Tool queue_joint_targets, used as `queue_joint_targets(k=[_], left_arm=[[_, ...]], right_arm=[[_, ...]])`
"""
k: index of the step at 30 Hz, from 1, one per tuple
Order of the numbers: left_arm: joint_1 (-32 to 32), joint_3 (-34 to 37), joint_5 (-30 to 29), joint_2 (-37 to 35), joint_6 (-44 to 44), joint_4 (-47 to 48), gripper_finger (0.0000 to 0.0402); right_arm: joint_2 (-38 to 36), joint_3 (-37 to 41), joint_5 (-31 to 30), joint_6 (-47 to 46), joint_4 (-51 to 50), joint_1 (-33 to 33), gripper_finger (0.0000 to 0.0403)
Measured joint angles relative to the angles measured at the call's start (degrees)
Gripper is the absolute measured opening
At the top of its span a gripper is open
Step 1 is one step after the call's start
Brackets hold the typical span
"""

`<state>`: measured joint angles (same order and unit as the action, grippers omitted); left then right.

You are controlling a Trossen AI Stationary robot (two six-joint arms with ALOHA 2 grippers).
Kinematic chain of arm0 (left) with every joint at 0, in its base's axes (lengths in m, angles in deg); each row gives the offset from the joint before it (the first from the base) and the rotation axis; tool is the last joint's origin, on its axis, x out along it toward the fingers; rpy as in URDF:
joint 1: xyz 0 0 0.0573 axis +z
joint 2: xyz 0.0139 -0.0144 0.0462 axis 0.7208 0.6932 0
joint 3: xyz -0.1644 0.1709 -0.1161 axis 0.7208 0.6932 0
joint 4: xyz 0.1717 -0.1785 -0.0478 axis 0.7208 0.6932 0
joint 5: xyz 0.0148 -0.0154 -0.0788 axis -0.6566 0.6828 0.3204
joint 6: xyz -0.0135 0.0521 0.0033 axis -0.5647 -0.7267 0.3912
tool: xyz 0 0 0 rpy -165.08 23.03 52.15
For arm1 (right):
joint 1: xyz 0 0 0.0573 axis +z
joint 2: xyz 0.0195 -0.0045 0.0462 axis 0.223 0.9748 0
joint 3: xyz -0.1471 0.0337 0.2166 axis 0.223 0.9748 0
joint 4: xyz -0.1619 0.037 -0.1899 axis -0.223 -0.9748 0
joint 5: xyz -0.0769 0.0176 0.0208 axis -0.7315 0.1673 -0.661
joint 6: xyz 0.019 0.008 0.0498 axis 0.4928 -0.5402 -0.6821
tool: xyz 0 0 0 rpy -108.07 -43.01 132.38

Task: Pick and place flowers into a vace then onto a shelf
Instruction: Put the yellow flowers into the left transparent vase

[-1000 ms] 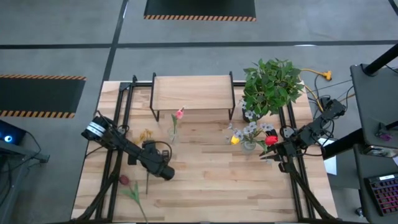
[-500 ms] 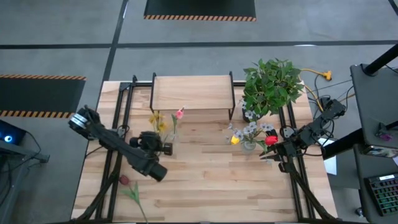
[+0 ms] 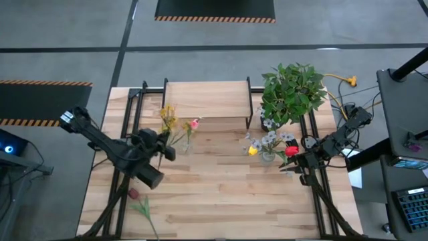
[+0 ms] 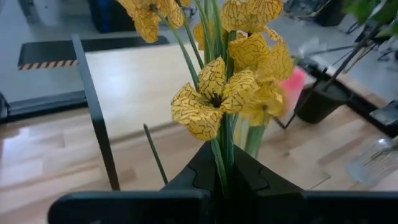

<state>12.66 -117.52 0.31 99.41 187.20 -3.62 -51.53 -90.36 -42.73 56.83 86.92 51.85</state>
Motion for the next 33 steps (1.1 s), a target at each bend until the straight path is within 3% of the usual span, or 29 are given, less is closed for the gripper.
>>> queue_joint_targets(k=[8, 13, 19, 33], left_arm=[[0.0, 0.0, -4.5, -8.4, -8.9, 0.0, 0.0001], [0.0, 0.0, -14.1, -11.8, -12.6, -0.5, 0.0001], [0.0, 0.0, -24.2, -9.8, -14.1, -3.8, 0.0001], [1.0, -0.9, -24.7, 0.2, -15.9, -11.2, 0.0001]], right_arm=[[0.0, 0.0, 0.0, -0.2, 0.0, 0.0, 0.0043], [0.0, 0.0, 0.0, -0.2, 0.0, 0.0, 0.0043], [0.0, 0.0, 0.0, 0.6, 0.0, 0.0, 0.0043], [0.0, 0.0, 0.0, 0.9, 0.0, 0.0, 0.0043]])
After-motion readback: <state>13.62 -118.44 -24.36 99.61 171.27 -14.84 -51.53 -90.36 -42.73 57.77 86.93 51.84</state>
